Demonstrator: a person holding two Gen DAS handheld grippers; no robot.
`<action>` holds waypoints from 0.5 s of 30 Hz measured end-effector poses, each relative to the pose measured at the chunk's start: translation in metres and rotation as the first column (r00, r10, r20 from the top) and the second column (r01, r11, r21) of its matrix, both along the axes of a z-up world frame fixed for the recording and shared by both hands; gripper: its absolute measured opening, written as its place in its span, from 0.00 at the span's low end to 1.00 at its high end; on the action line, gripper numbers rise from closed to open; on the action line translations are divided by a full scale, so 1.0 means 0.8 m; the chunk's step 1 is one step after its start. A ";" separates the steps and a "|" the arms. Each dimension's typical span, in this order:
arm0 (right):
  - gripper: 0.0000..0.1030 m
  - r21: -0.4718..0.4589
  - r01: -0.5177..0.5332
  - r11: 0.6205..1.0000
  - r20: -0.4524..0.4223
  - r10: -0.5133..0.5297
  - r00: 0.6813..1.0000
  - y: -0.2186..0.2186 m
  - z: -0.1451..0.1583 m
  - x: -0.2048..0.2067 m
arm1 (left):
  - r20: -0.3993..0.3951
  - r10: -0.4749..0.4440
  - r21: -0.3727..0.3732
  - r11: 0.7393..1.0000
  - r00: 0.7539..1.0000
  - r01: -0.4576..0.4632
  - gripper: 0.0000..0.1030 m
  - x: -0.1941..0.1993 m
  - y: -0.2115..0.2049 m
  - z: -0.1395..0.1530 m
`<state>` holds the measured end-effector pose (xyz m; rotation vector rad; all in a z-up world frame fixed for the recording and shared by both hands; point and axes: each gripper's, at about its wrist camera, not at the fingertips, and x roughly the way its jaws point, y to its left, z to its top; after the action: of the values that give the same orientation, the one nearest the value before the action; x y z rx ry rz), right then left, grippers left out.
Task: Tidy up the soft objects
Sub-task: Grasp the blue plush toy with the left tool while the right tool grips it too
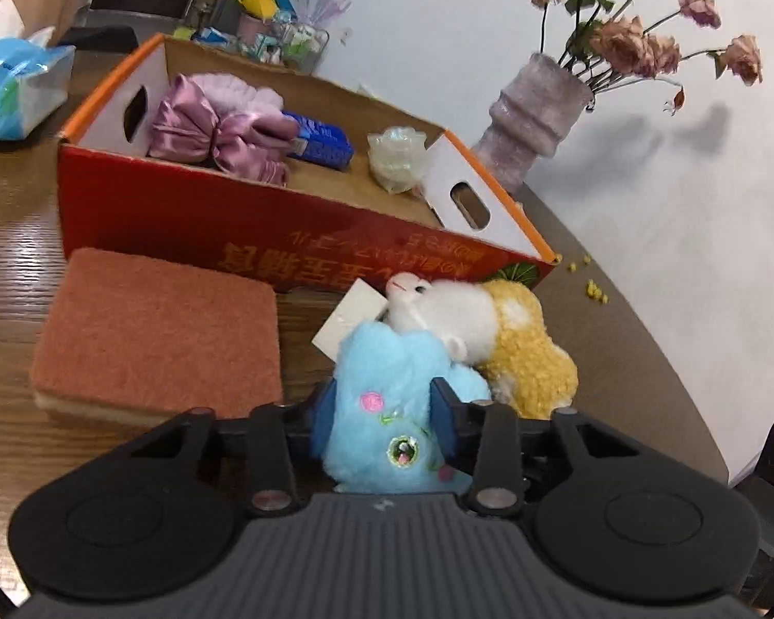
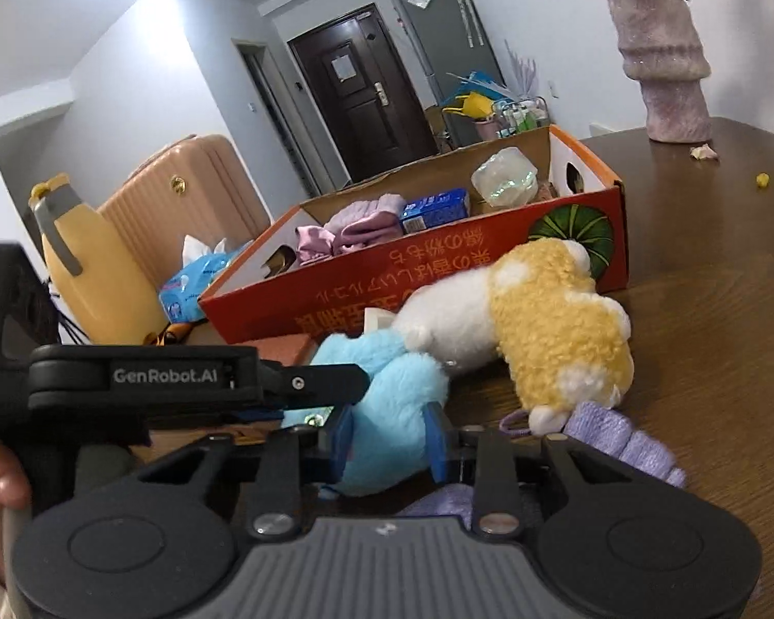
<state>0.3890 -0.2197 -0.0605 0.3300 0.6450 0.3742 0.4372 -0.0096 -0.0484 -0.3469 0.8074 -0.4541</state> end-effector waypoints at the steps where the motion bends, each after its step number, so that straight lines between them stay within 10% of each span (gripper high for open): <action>1: 0.26 0.002 -0.009 1.000 0.007 0.009 1.000 -0.001 0.005 -0.006 | 0.013 0.004 -0.002 1.000 1.000 -0.004 0.36 -0.011 0.002 0.007; 15: 0.10 -0.008 -0.229 0.973 -0.013 0.229 0.973 0.018 0.033 -0.161 | -0.033 0.116 -0.071 0.990 0.993 -0.118 0.25 -0.246 0.054 0.013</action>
<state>0.2601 -0.2050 -0.0340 0.2493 0.6988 0.5902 0.2402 0.0340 -0.0377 -0.4666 0.7952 -0.3697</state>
